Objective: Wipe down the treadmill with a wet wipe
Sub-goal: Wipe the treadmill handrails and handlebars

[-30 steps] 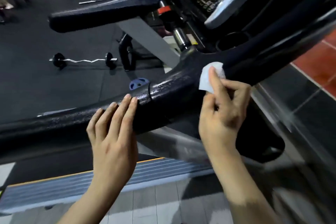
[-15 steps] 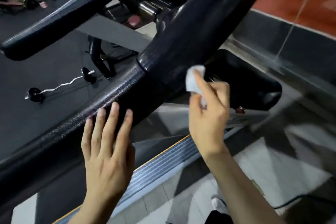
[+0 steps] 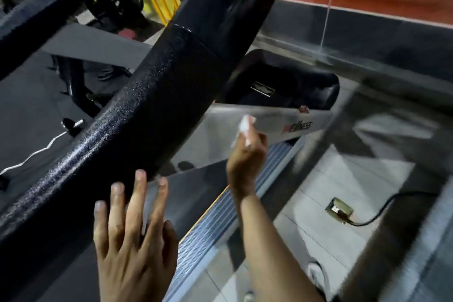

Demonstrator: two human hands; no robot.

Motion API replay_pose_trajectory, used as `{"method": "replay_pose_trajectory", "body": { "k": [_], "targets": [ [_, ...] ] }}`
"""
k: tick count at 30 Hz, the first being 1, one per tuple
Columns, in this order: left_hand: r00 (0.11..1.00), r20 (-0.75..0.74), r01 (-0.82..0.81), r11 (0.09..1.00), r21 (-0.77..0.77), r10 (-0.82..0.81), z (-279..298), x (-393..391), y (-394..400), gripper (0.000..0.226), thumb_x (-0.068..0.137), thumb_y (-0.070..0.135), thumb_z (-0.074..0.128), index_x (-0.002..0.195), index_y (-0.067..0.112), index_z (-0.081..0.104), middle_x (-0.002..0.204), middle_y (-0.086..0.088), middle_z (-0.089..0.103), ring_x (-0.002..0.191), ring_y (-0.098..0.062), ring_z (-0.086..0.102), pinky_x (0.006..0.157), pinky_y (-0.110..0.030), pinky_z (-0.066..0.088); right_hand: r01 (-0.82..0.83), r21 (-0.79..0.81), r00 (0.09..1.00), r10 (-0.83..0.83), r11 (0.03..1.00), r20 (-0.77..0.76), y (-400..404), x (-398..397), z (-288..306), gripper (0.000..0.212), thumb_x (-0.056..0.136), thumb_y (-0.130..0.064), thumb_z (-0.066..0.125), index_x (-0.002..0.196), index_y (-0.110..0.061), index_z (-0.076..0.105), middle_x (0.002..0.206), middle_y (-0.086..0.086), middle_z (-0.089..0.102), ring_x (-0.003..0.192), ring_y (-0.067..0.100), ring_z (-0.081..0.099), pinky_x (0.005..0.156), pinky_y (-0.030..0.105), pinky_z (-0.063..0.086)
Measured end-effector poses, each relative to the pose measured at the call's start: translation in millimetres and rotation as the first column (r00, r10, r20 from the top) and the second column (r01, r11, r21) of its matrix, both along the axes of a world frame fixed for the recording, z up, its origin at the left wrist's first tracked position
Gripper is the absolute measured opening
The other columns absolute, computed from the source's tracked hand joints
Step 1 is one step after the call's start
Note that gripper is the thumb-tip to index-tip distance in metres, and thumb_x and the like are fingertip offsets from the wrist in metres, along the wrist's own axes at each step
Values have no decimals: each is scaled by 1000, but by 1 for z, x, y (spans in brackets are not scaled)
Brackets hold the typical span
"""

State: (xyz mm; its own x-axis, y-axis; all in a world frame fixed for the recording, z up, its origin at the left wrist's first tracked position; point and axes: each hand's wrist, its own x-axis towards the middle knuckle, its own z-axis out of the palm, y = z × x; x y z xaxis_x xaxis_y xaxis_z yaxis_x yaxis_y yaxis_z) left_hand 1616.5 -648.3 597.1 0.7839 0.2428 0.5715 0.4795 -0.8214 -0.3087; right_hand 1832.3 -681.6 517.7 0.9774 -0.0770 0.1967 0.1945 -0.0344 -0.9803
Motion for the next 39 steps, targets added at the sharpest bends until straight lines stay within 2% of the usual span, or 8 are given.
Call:
{"method": "replay_pose_trajectory", "body": {
  "k": [3, 9, 15, 21, 25, 28, 34, 39],
  "targets": [
    [1000, 18, -4, 1000, -31, 4, -1, 4, -1, 60, 86, 12, 57, 146, 9, 53, 162, -16, 35, 152, -39, 25, 124, -56, 17, 73, 106, 987, -56, 992, -153, -2, 32, -9, 23, 99, -5, 53, 114, 0, 70, 94, 20, 59, 77, -15, 54, 70, 16, 45],
    [1000, -12, 10, 998, -66, -11, 0, 4, 0, 64, 87, 12, 58, 150, 9, 47, 163, -16, 31, 154, -39, 18, 123, -58, 14, -167, 110, 941, 125, 980, 314, 18, -52, 38, 41, 95, 3, 52, 134, -3, 59, 100, 6, 50, 86, 14, 57, 77, 33, 53],
    [1000, 7, 23, 995, -99, -22, 2, 5, -1, 64, 85, 10, 60, 148, 6, 49, 162, -18, 32, 154, -40, 17, 124, -58, 12, 66, -6, 995, -67, 998, -74, 1, 19, -28, 36, 96, -9, 52, 129, -10, 65, 100, 7, 60, 90, 26, 63, 78, 29, 52],
    [995, 11, 99, 979, -177, -98, 4, 19, -5, 59, 92, 10, 55, 149, 2, 46, 162, -23, 30, 154, -40, 17, 124, -57, 11, -130, -4, 974, 128, 992, 189, 29, -119, 12, 36, 98, -16, 59, 134, -10, 62, 115, 2, 64, 103, 15, 65, 96, 22, 48],
    [972, -36, 220, 949, -224, -233, 20, 48, -8, 60, 93, 10, 47, 153, 6, 42, 166, -16, 23, 156, -36, 13, 126, -53, 9, -13, -111, 991, 28, 994, 131, 22, -58, -27, 38, 90, -2, 66, 128, -7, 65, 123, 8, 68, 114, 19, 60, 107, 15, 35],
    [946, -114, 280, 943, -179, -303, 9, 81, -8, 63, 91, 4, 47, 153, 3, 39, 164, -17, 28, 155, -38, 18, 126, -54, 15, 99, -63, 979, -109, 993, -171, 8, -6, -47, 37, 87, -7, 60, 123, -8, 66, 114, 13, 68, 107, 30, 63, 95, 44, 52],
    [938, -103, 309, 934, -181, -330, -32, 146, 3, 49, 104, 13, 34, 151, 2, 42, 160, -21, 35, 153, -39, 24, 123, -56, 22, -127, -18, 979, 128, 992, 160, 0, -36, -22, 32, 93, -14, 51, 121, -4, 63, 115, 10, 59, 104, 17, 57, 97, 23, 49],
    [928, -137, 319, 929, -186, -346, -49, 176, -5, 58, 92, 2, 48, 150, 0, 45, 157, -21, 40, 151, -40, 27, 123, -57, 22, -45, -101, 997, 51, 994, 55, -7, 73, -64, 36, 99, -15, 51, 133, -10, 62, 112, 3, 60, 108, 18, 60, 102, 21, 44]
  ]
}}
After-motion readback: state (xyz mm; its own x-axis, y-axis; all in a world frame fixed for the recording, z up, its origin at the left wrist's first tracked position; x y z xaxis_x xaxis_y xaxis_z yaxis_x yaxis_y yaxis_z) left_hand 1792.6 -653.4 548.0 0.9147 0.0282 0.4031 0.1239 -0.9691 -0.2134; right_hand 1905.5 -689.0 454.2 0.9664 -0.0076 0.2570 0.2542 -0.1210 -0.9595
